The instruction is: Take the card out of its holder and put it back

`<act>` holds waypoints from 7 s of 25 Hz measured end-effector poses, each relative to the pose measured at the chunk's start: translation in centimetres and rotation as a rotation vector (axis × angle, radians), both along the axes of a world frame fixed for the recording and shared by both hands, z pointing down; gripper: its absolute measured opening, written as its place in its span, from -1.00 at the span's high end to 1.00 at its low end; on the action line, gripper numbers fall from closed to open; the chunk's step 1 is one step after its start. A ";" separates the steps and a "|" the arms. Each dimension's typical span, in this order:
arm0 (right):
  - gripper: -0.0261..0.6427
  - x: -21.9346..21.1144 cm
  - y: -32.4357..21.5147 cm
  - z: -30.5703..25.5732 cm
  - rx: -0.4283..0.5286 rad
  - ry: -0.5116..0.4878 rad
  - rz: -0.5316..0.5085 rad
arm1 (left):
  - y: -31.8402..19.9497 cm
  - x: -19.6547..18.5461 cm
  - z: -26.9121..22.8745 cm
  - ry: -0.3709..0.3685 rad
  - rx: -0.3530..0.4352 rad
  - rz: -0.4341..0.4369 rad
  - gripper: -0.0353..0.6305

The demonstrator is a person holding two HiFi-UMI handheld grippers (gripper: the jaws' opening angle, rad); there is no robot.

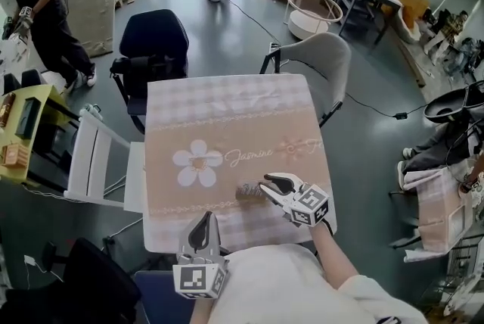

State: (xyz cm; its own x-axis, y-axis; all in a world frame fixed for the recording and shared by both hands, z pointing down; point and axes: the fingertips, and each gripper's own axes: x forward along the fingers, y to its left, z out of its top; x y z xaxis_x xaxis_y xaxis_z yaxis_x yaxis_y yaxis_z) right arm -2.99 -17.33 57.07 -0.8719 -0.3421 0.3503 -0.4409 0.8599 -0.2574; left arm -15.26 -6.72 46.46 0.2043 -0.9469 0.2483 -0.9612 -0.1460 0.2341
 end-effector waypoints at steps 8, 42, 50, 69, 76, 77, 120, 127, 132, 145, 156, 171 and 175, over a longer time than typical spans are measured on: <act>0.83 -1.6 0.4 0.2 -0.006 -0.012 -0.061 | -0.1 -0.6 0.4 -0.004 -0.013 -0.014 0.88; 0.86 5.4 4.4 -17.0 0.245 -0.272 0.354 | 0.6 1.1 -0.7 -0.027 0.040 0.069 0.88; 0.86 7.1 7.8 -16.8 0.259 -0.263 0.423 | 1.5 2.4 -1.3 -0.034 0.059 0.125 0.88; 0.86 7.4 11.8 -15.2 0.250 -0.194 0.392 | 3.8 3.7 -0.7 0.040 0.030 0.141 0.88; 0.87 7.6 12.0 -15.2 0.249 -0.195 0.399 | 3.9 3.7 -0.8 0.052 0.039 0.144 0.88; 0.87 7.6 12.0 -15.1 0.250 -0.193 0.399 | 3.9 3.7 -0.8 0.051 0.042 0.146 0.88; 0.87 7.9 10.7 -15.1 0.244 -0.191 0.431 | 2.6 3.3 -1.0 0.067 0.054 0.148 0.88; 0.87 7.2 10.6 -15.1 0.236 -0.186 0.413 | 2.6 2.4 -1.1 0.071 0.055 0.113 0.88; 0.86 6.6 10.2 -14.9 0.232 -0.183 0.404 | 2.3 1.8 -1.1 0.072 0.063 0.108 0.88; 0.87 6.4 9.6 -15.3 0.244 -0.189 0.403 | 1.9 1.2 -1.4 0.079 0.083 0.086 0.88; 0.87 6.8 9.3 -15.1 0.239 -0.191 0.412 | 1.5 1.3 -1.2 0.081 0.074 0.077 0.88; 0.87 6.8 9.2 -15.1 0.239 -0.193 0.418 | 1.6 1.0 -1.2 0.073 0.077 0.073 0.88; 0.87 6.9 9.3 -15.2 0.238 -0.196 0.420 | 1.7 1.1 -1.3 0.071 0.077 0.075 0.88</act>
State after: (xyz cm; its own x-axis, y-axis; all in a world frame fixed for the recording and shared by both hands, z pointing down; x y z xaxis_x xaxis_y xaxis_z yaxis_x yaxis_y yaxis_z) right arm 3.88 -8.05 41.90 -0.6840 -0.7266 0.0638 -0.7233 0.6644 -0.1883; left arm -14.13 -5.04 45.16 0.2893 -0.9441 0.1581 -0.9285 -0.2366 0.2864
